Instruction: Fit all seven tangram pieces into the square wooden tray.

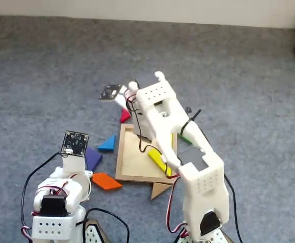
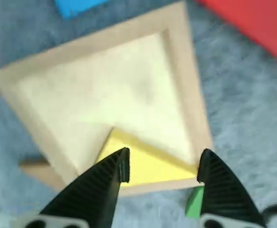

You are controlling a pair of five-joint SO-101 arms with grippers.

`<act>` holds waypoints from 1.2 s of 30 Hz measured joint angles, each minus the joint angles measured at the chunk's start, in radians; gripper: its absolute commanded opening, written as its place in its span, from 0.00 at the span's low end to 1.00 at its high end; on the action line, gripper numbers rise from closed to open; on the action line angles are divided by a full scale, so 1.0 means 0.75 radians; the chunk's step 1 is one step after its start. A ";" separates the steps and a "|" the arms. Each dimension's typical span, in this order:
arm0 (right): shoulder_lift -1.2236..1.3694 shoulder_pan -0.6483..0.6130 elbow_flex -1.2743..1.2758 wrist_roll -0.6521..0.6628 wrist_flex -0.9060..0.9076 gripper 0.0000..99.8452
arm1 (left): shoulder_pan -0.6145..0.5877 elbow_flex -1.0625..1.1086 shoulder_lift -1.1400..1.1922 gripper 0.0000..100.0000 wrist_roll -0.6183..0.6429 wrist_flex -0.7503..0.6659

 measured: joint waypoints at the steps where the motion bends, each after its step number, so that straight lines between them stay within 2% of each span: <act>1: 0.000 0.000 0.000 -0.051 -0.049 0.22 | 0.000 0.000 0.000 0.00 0.000 0.000; 12: 0.000 -0.037 0.006 -0.818 -0.601 0.22 | 0.000 0.000 0.000 0.00 0.000 0.000; 15: 0.000 -0.051 0.055 -0.931 -0.818 0.22 | 0.000 0.000 0.000 0.00 0.000 0.000; 20: 0.137 -0.068 0.108 -0.964 -1.113 0.22 | 0.000 0.000 0.000 0.00 0.000 0.000; 25: 0.237 -0.065 0.106 -0.964 -1.209 0.22 | 0.000 0.000 0.000 0.00 0.000 0.000; 28: 0.237 -0.055 0.108 -0.964 -1.203 0.22 | 0.000 0.000 0.000 0.00 0.000 0.000; 31: 0.237 -0.016 0.102 -0.953 -1.099 0.22 | 0.000 0.000 0.000 0.00 0.000 0.000; 36: 0.233 0.020 0.080 -0.728 -0.886 0.22 | 0.000 0.000 0.000 0.00 0.000 0.000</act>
